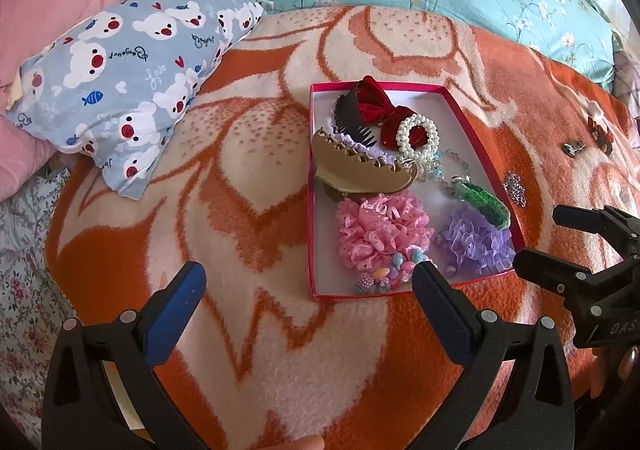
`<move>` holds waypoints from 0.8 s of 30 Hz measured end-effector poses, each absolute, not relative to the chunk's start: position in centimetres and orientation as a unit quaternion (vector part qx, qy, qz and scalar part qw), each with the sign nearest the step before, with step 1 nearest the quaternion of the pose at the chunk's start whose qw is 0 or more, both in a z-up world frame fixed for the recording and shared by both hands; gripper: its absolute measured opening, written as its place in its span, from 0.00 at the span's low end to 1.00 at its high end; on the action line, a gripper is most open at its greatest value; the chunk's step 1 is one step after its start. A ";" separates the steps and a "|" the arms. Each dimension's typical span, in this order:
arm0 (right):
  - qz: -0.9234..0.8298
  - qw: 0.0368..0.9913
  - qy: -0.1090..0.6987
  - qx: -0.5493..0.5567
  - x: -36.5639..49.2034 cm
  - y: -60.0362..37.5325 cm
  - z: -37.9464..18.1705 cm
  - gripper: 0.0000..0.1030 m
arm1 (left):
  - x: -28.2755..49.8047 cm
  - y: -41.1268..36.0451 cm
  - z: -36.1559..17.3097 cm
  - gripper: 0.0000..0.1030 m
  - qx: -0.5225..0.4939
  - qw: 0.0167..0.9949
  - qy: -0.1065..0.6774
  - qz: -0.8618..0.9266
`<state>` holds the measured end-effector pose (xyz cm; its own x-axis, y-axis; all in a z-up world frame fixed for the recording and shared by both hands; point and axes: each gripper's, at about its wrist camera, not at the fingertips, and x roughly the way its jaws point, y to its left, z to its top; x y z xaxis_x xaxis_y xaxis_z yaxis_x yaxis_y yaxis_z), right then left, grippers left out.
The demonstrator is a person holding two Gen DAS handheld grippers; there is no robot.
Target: Organize jewelry
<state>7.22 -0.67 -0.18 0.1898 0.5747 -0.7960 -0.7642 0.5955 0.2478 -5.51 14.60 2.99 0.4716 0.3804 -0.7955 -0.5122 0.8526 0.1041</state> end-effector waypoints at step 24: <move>0.442 0.767 0.455 -0.101 6.8 -0.9 0.2 1.00 | -5.8 14.4 3.1 1.00 -0.074 0.856 0.440 0.261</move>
<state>6.82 -0.88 0.22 0.1963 0.5853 -0.7867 -0.7696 0.5891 0.2463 -5.75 14.36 3.12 0.4770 0.3812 -0.7919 -0.5117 0.8530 0.1024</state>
